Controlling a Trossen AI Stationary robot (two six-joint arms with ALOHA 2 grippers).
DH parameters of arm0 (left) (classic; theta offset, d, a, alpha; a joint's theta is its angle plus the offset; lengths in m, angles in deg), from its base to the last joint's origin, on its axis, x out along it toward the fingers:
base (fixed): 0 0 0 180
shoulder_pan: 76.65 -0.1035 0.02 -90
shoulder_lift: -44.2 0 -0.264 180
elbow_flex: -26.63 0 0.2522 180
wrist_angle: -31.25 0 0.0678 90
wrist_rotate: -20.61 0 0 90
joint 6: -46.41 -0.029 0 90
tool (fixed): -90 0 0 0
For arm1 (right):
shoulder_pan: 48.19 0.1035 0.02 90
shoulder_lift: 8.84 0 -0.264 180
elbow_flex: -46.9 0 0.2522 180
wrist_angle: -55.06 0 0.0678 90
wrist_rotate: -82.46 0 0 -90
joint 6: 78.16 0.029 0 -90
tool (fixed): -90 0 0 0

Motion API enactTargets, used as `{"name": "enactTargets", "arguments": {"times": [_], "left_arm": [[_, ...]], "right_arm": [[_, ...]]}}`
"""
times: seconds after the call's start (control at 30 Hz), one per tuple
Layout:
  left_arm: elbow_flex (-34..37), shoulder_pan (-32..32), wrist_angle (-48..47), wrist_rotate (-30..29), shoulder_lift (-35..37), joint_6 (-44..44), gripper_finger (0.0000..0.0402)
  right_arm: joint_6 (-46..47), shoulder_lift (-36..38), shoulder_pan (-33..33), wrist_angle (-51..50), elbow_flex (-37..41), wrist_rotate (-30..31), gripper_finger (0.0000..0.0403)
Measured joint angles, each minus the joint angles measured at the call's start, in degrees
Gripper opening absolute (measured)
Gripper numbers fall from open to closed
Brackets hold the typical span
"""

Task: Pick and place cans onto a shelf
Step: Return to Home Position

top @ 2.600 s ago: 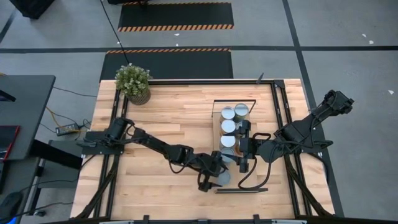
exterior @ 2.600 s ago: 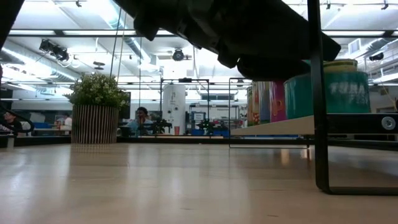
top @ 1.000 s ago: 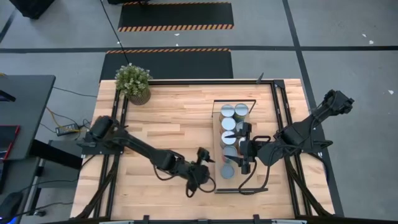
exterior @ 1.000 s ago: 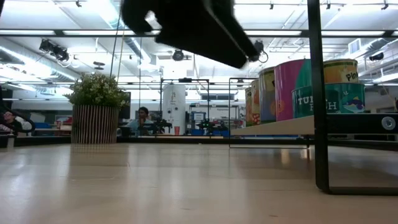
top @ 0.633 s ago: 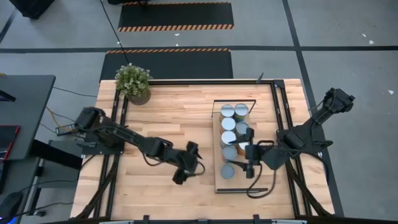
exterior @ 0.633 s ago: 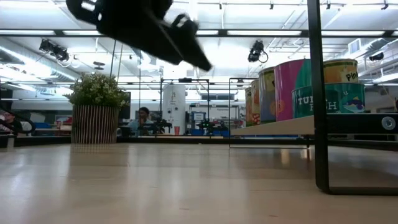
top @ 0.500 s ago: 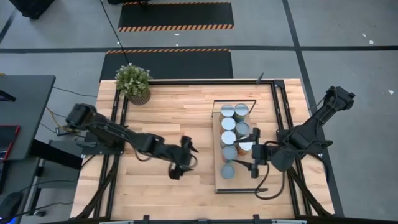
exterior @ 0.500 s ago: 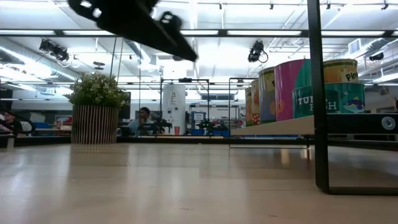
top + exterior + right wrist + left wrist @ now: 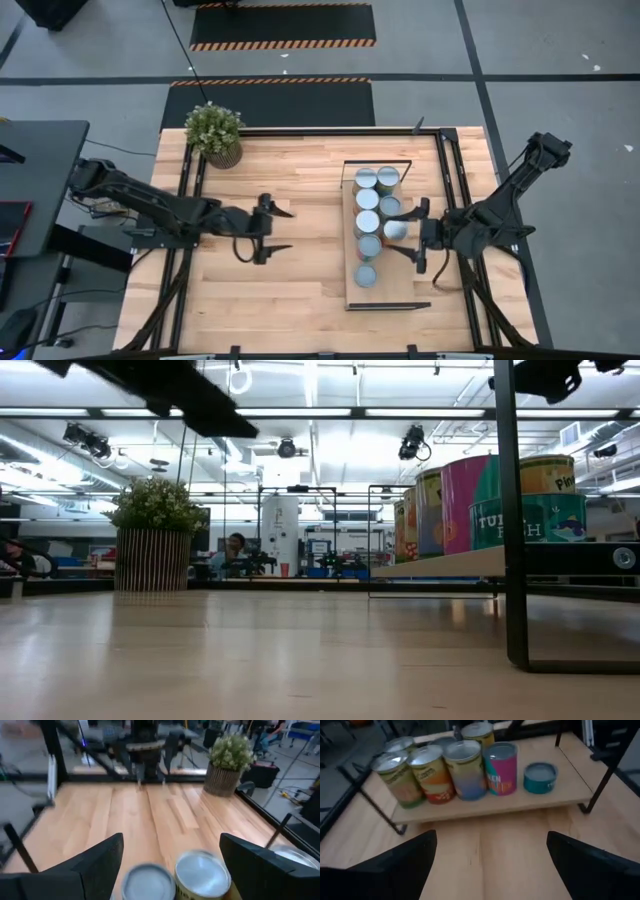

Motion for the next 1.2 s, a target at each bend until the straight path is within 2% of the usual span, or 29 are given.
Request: {"name": "enactTargets", "arguments": {"times": [0.23, 0.4, 0.5, 0.63, 0.83, 0.97, 1.2], "left_arm": [[10.65, -1.05, 6.69, -0.34, 11.96, 0.55, 0.0385], [17.77, -4.22, 6.52, -0.66, 21.84, 3.42, 0.0385], [20.33, -6.04, 7.27, -0.36, 26.90, 4.14, 0.0385], [23.48, -7.64, 7.09, -0.22, 34.31, 3.71, 0.0385], [27.67, -10.53, 3.97, -0.21, 45.30, 3.54, 0.0385], [28.62, -12.16, -2.24, -0.12, 52.09, 4.28, 0.0385], [28.55, -12.63, -9.96, -0.10, 61.88, 4.23, 0.0385]], "right_arm": [[-3.68, 11.22, -2.56, 11.04, 11.81, -5.97, 0.0338], [-6.86, 20.36, -4.84, 19.04, 21.02, -8.04, 0.0338], [-7.65, 26.32, -6.40, 20.10, 24.86, -11.16, 0.0338], [-9.18, 32.99, -9.05, 20.70, 28.16, -13.48, 0.0338], [-12.03, 40.61, -14.07, 20.24, 30.07, -21.33, 0.0338], [-13.09, 43.86, -18.24, 19.36, 31.53, -22.37, 0.0338], [-14.98, 47.01, -26.12, 21.64, 31.53, -30.62, 0.0338]]}}
